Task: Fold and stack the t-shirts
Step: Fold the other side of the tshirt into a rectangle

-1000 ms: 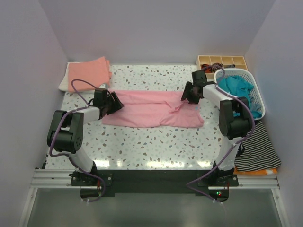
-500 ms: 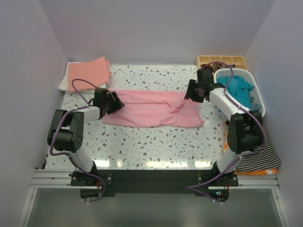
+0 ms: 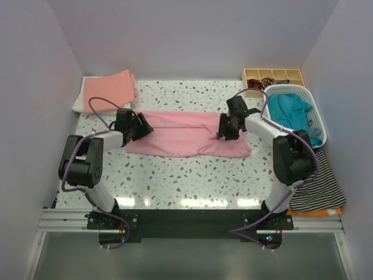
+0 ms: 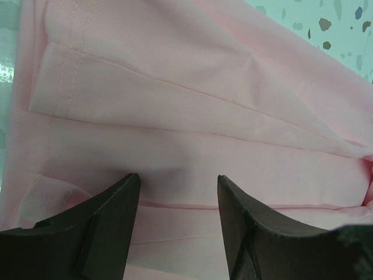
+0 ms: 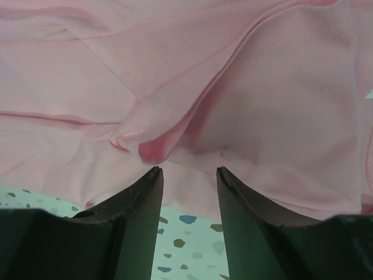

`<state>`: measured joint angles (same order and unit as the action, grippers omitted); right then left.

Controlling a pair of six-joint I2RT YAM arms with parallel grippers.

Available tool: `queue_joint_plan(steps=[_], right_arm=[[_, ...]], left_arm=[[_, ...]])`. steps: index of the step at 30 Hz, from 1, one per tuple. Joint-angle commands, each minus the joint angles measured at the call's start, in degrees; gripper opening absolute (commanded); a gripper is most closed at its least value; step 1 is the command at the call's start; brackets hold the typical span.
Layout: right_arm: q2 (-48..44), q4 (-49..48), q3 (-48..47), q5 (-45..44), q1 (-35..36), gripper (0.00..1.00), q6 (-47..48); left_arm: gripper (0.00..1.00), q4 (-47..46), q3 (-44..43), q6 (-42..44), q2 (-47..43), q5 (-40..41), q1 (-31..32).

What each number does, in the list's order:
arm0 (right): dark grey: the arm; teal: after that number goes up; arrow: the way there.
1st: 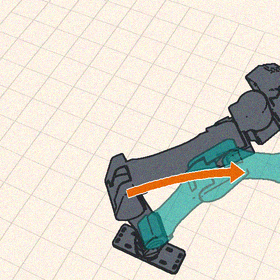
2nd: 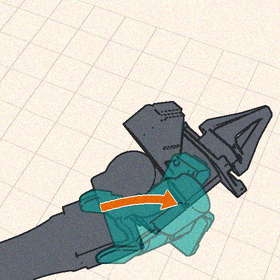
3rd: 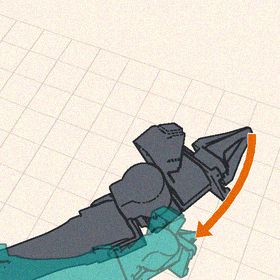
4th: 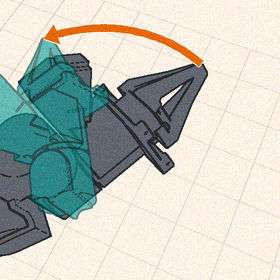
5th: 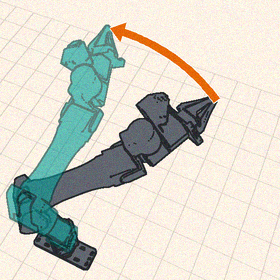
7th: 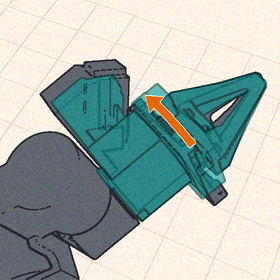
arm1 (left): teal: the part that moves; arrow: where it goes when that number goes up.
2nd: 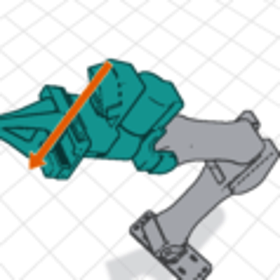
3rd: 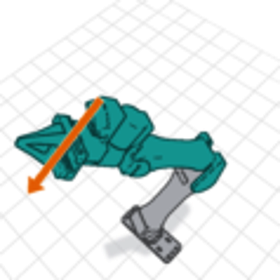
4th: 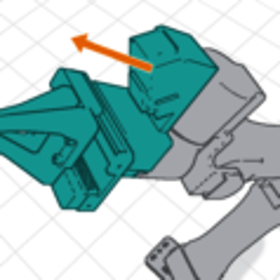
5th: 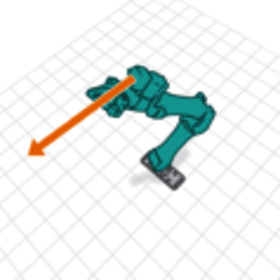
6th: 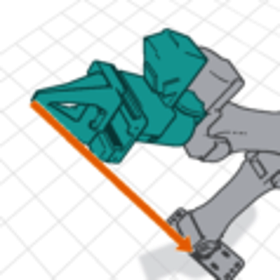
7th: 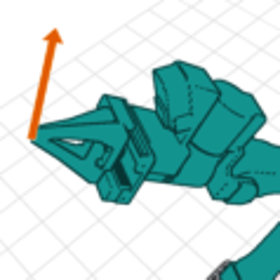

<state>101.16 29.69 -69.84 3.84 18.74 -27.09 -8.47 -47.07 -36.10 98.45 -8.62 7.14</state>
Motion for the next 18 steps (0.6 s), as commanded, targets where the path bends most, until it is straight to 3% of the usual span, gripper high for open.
queue_joint_plan(steps=[1, 18], right_arm=[[2.5, -0.4, -2.7, 0.3, 0.2, 0.46, -1.1], [15.5, -2.2, -17.2, 4.0, 0.4, 0.49, 1.0]], left_arm=[[0.61, 2.8, -0.6, 2.3, -1.1, 1.5, 0.2], [0.61, 4.8, 0.5, 3.1, -3.4, 3.7, 0.2]])
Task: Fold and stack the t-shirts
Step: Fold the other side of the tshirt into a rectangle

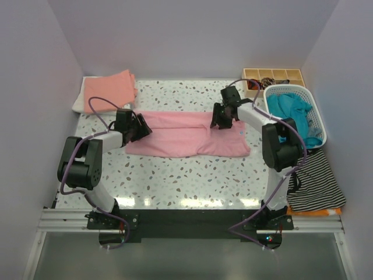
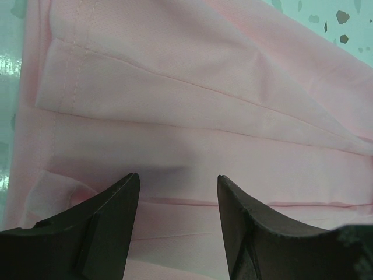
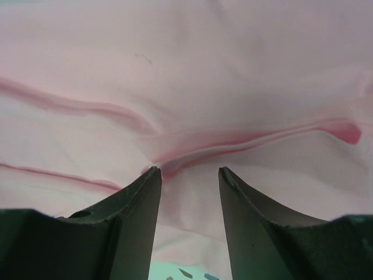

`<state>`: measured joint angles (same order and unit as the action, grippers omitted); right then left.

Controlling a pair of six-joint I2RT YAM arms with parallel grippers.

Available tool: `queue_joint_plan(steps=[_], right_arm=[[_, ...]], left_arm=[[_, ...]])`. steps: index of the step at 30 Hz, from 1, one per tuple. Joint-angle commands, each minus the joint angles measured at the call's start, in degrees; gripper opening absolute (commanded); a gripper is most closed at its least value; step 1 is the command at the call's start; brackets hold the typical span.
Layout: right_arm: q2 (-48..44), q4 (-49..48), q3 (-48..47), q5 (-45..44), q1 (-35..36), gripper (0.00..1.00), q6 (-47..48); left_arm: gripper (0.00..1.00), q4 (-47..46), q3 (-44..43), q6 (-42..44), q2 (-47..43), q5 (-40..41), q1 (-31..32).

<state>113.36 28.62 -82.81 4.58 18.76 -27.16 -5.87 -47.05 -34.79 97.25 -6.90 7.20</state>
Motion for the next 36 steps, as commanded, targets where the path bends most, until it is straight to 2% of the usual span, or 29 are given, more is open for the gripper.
queue_joint_plan(steps=[1, 5, 11, 13, 17, 19, 23, 26, 30, 36], right_arm=[[4.1, -1.5, -5.2, 3.8, 0.3, 0.5, 1.2], [2.7, -1.6, -4.7, 2.6, 0.2, 0.52, 3.2], [-8.8, -0.5, 0.5, -5.4, 0.1, 0.57, 6.1], [-11.2, 0.1, 2.5, -7.3, 0.1, 0.58, 6.3], [-15.9, 2.3, 5.5, -7.7, 0.2, 0.58, 5.8], [-17.0, 4.2, 7.7, -7.5, 0.2, 0.58, 5.1], [-20.5, 4.8, 13.8, -6.2, 0.1, 0.58, 3.5], [-22.7, 1.7, 19.2, -4.7, 0.2, 0.58, 3.0], [-22.0, 0.1, 21.6, -4.7, 0.1, 0.58, 2.5], [-18.9, 3.5, 21.4, -7.7, 0.2, 0.57, 2.0]], left_arm=[[0.61, 2.4, 0.6, 1.8, -2.3, 2.1, 0.2], [0.61, 3.7, 1.4, 2.1, -3.9, 3.5, 0.2], [0.61, 5.8, 3.1, 2.5, -9.0, 5.2, 0.1], [0.61, 9.4, 3.6, 2.6, -10.7, 6.3, 0.1], [0.62, 11.6, 4.4, 3.1, -15.1, 8.9, 0.1], [0.62, 11.8, 4.5, 3.1, -16.2, 7.7, 0.1], [0.62, 8.3, 6.3, 1.9, -18.2, -0.3, 0.2], [0.62, 1.5, 10.1, 0.3, -18.3, -5.0, 0.6], [0.62, -3.3, 13.1, -0.9, -16.6, -6.4, 0.7], [0.62, -3.5, 14.6, -0.8, -14.4, -4.8, 0.6]])
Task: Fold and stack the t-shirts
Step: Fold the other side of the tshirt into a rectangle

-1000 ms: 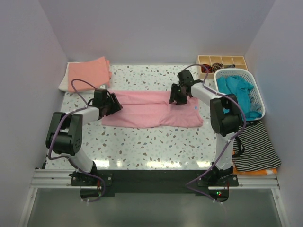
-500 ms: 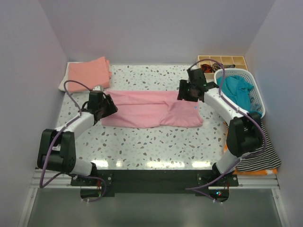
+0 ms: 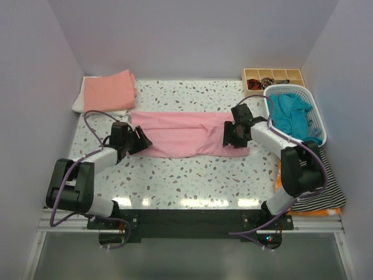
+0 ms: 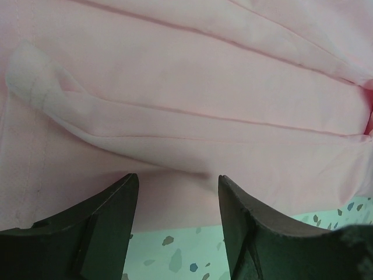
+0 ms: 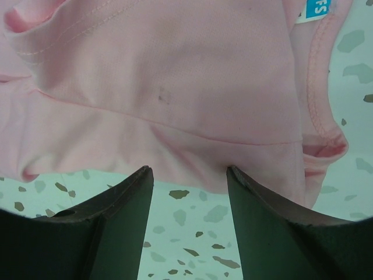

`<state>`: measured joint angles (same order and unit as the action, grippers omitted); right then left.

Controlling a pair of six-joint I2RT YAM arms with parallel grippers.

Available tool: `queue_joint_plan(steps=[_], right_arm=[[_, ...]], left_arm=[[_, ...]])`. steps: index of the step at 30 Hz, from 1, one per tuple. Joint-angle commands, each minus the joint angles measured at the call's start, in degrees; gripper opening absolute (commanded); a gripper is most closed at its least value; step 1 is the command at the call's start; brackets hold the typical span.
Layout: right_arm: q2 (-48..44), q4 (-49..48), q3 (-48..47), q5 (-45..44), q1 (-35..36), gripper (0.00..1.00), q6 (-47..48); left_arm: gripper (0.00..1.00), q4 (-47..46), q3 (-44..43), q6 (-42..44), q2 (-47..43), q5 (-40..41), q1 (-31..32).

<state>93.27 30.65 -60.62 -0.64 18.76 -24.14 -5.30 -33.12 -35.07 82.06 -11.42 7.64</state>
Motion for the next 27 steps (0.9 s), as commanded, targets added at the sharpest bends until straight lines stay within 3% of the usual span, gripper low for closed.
queue_joint_plan(steps=[1, 7, 14, 27], right_arm=[[1.6, 2.3, -0.6, -3.7, 0.1, 0.57, -1.1], [3.1, 4.1, 2.1, -8.7, 0.1, 0.57, -2.0], [6.2, 5.3, 2.5, -21.4, 0.0, 0.57, -0.7], [8.3, 7.9, -0.8, -28.7, -1.6, 0.57, 0.5]], left_arm=[[0.62, -3.5, 0.6, -0.4, 0.9, 0.3, 0.2], [0.62, 0.8, 0.2, 1.3, 1.3, 4.6, 0.2], [0.62, 9.0, -2.7, 5.9, 0.7, 13.5, 0.2], [0.63, 12.9, -1.9, 6.7, 0.1, 18.6, 0.2]])
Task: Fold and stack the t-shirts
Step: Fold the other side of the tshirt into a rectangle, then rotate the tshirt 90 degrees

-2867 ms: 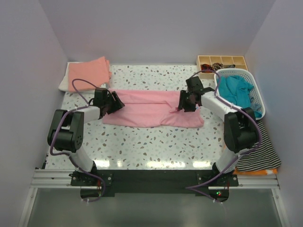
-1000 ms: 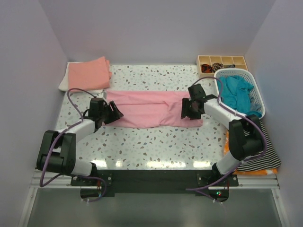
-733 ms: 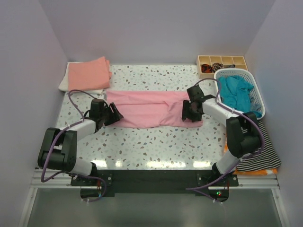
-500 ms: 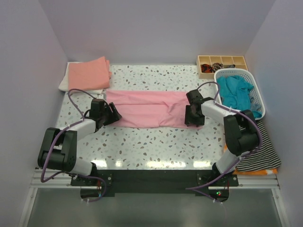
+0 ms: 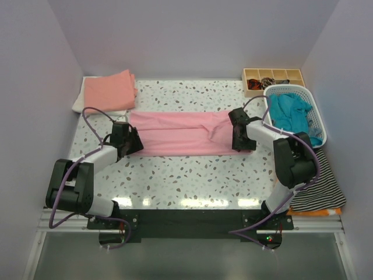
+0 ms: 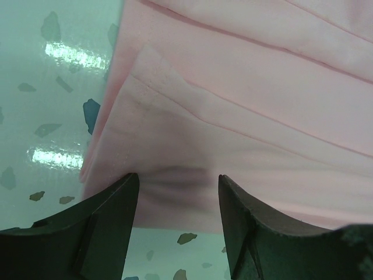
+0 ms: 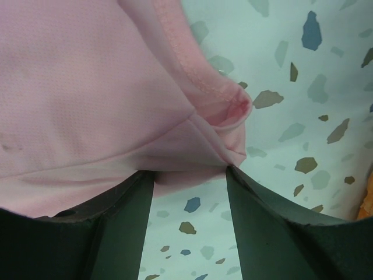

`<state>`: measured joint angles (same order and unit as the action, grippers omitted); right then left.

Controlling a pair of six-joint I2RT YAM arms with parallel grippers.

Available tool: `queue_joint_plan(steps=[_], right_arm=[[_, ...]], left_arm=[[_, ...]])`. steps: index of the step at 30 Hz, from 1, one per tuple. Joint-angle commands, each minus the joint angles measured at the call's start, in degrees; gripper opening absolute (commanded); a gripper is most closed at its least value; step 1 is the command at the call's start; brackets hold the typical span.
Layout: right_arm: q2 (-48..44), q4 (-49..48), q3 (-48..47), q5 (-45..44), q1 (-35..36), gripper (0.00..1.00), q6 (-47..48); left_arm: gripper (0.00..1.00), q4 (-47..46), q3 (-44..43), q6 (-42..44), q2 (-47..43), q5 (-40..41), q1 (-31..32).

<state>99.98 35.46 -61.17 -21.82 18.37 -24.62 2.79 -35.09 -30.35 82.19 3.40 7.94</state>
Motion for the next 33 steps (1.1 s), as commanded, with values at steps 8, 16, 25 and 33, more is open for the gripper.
queue_joint_plan(steps=[8, 16, 25, 33], right_arm=[[-11.2, -3.9, 0.6, 7.6, -1.2, 0.61, 3.0], [-10.7, -5.6, -5.7, 10.3, -1.2, 0.63, -0.1], [-0.1, -9.7, -10.9, 16.6, -1.3, 0.63, -2.7], [7.6, -7.1, -15.2, 15.7, -1.3, 0.63, -3.5]], left_arm=[[0.63, -4.3, 0.5, 0.6, -5.9, -8.2, 0.2], [0.65, -9.9, -8.3, -0.2, -4.3, -10.9, 0.2], [0.67, -16.1, -20.6, -0.9, 13.1, -12.6, 0.2], [0.66, -16.5, -19.0, -1.9, 19.4, -13.8, 0.4]])
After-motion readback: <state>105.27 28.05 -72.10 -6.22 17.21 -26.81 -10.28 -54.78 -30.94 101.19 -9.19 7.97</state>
